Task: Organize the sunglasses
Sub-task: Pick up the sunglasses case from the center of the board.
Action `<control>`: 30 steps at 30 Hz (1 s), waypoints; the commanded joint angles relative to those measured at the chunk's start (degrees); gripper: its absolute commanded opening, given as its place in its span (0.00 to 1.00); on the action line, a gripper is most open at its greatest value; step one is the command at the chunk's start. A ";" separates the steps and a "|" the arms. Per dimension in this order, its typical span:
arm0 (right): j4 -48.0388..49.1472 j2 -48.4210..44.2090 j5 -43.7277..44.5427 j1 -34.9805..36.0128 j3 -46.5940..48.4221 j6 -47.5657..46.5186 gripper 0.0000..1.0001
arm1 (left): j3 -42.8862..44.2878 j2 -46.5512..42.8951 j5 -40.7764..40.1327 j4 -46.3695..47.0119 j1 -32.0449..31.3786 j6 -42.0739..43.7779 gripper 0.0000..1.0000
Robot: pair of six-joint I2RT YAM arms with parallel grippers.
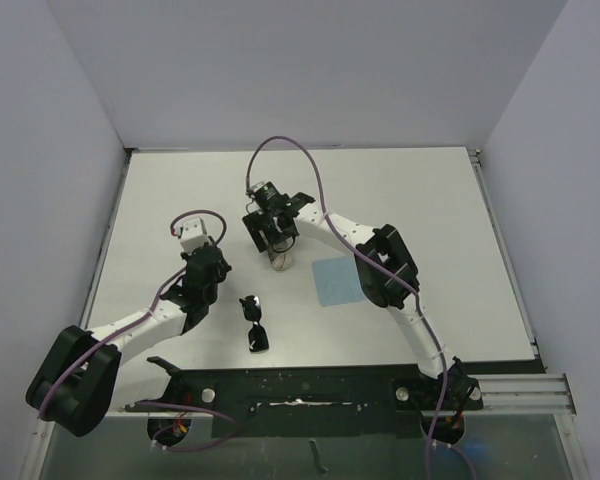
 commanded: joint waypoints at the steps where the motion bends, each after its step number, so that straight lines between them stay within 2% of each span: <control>1: -1.82 0.31 -0.40 0.51 3.44 -1.45 0.78 | 0.05 -1.66 1.06 1.88 0.25 -0.89 0.18; 19: -6.82 2.22 -0.32 0.51 5.17 -2.84 0.75 | -0.14 -2.28 1.42 1.90 0.30 -1.14 0.18; 30: -7.72 4.58 -0.72 1.42 7.02 -3.42 0.77 | -0.26 -2.85 1.32 1.73 0.28 -1.17 0.18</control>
